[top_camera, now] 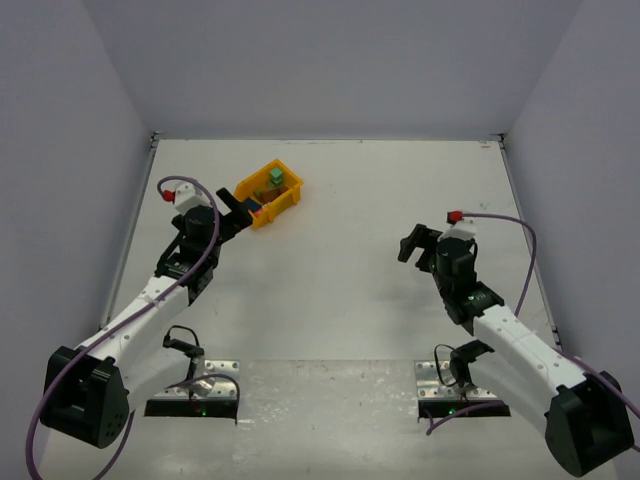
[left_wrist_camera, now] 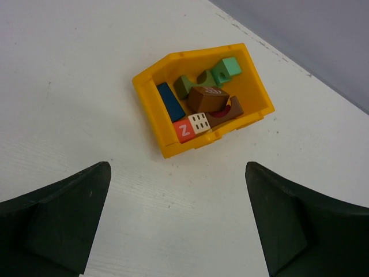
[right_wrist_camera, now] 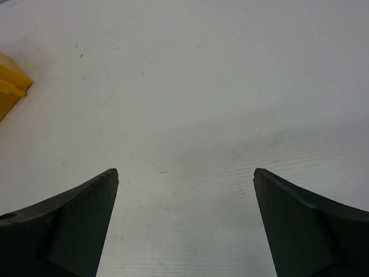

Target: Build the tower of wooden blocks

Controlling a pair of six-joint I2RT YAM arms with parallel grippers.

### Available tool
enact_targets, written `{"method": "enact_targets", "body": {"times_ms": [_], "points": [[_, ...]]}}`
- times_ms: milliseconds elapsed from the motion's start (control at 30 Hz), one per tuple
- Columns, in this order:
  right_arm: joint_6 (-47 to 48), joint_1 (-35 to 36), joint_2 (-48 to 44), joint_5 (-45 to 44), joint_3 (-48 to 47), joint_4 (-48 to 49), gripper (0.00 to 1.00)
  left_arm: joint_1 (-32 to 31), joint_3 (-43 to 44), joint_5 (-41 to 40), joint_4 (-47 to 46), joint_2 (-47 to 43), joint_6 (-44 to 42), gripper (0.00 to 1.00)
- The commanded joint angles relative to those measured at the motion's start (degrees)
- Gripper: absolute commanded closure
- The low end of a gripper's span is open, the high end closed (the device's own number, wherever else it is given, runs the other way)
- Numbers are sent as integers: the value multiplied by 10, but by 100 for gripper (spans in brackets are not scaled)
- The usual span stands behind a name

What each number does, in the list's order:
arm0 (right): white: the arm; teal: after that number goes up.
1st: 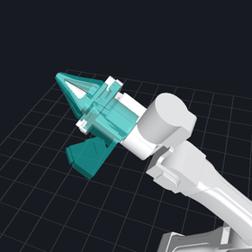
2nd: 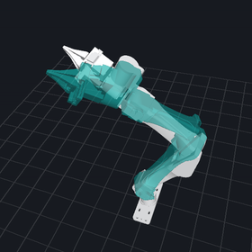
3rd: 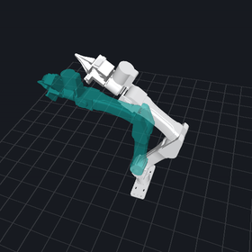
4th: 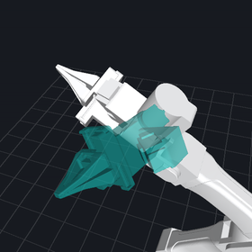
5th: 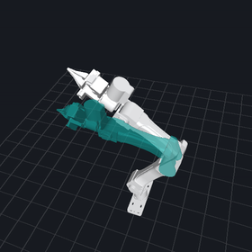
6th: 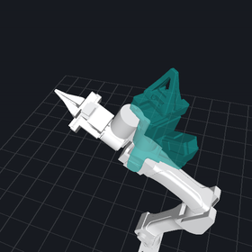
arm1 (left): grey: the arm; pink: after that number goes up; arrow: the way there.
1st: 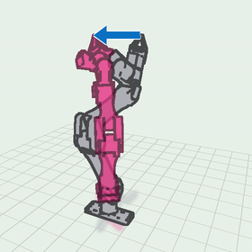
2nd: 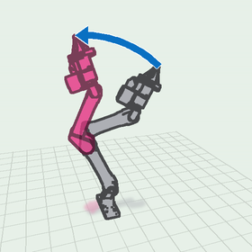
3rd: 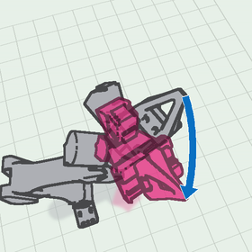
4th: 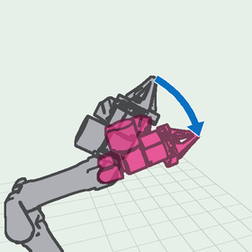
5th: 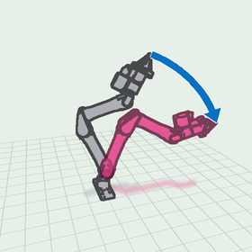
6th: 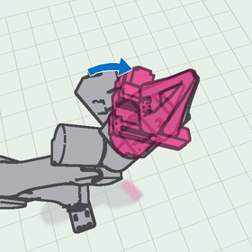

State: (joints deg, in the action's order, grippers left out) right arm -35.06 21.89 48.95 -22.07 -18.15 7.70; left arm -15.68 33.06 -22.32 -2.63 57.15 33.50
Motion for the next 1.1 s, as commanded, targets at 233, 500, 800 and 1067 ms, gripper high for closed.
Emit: {"method": "enact_targets", "body": {"times_ms": [233,500,800,1067], "points": [[54,2,70,121,-43,50,1,-2,16,1,-9,7,7,0],[81,2,231,273,-193,48,1,-2,15,1,-5,2,9,0],[88,10,377,393,-331,23,1,-2,69,18,-11,59,-32,0],[111,9,333,399,-272,22,1,11,384,179,83,247,-336,0]]}}
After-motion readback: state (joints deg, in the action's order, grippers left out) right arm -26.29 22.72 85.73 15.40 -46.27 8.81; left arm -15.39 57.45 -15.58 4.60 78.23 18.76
